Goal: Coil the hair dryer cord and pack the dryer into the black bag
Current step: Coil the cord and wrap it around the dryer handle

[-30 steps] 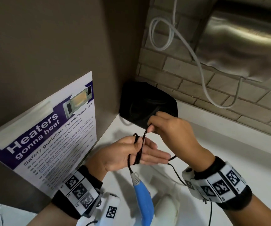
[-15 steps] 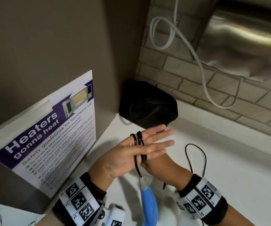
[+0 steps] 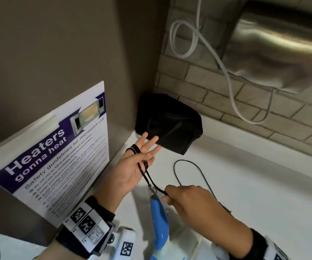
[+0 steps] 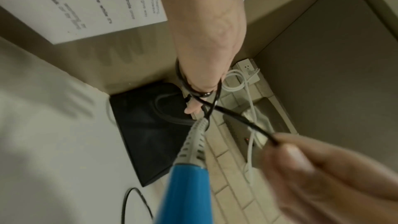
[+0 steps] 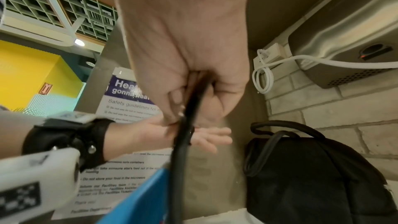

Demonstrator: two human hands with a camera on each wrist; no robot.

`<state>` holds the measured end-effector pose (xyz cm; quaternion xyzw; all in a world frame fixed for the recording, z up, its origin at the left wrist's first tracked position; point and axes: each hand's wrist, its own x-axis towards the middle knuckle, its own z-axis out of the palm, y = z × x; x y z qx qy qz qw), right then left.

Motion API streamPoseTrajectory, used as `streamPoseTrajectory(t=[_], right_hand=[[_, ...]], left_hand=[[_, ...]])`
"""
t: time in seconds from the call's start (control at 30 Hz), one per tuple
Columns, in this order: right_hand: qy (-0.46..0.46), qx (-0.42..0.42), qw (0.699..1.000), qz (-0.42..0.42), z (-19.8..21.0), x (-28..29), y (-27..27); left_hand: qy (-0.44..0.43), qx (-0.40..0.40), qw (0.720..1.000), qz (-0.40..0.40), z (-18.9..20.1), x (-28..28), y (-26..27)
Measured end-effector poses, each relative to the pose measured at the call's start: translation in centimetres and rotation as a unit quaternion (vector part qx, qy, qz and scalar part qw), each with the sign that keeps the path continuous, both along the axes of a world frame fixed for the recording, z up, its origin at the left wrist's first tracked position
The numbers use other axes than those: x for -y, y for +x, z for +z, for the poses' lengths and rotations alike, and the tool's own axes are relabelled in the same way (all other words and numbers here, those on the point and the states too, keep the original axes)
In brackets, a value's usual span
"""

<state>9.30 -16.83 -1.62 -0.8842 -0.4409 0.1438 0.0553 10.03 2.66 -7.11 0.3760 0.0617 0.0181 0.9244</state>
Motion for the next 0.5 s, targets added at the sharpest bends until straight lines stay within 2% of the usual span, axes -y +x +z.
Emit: streamPoseTrajectory(t=[0.07,0.3,0.5], right_hand=[[0.015,0.004,1.000,-0.004,0.6,0.2,0.0],[0.151,0.180,0.972,-0.024,4.5,-0.5,2.3],[0.201,0.179,0.962,-0.037,5.3,-1.9,4.4]], left_hand=[[0.016,-0.016,1.000,0.000,-0.2,-0.1,-0.2],[0.041,0.032,0.991,-0.124,1.5,1.2,-1.0],[0.091,0.094,0.966,-0.222,3.3,1.7,-2.3]])
